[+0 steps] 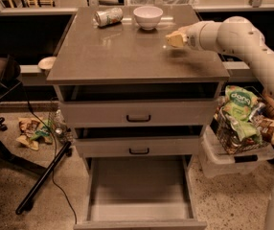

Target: Pick orange from bottom drawer and place on counter

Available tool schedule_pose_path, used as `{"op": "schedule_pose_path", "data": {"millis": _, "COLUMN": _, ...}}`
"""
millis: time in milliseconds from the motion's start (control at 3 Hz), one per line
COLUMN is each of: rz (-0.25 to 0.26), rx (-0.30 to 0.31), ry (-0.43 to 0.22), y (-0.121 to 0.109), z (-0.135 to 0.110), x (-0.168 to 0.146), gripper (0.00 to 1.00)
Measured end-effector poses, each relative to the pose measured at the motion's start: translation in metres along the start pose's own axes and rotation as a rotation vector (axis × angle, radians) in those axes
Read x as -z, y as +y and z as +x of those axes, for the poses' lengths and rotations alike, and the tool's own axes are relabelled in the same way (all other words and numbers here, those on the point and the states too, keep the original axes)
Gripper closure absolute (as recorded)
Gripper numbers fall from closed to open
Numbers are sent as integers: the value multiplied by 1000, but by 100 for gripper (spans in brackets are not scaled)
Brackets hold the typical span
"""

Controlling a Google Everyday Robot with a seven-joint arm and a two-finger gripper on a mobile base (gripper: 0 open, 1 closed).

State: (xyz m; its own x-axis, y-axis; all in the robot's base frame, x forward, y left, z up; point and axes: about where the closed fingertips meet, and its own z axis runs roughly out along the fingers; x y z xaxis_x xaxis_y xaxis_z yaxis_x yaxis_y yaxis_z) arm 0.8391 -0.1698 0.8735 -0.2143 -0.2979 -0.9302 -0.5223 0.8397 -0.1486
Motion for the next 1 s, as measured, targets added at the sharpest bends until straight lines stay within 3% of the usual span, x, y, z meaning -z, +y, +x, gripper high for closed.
{"op": "schedule_pose_path", "data": {"millis": 333, "rz": 7, "rx": -8, "ry": -3, "y": 5, "z": 6, "x": -18, "gripper": 100}}
{"op": "schedule_pose_path", "data": {"millis": 667, "rz": 11, "rx": -25, "ry": -6, "y": 6, "z": 10, "x": -29, "gripper": 84}}
{"op": "schedule_pose_path", "data": {"millis": 1000, "rz": 21, "rx": -35, "ry": -13, "y": 5, "z": 12, "x": -31, "gripper": 61}}
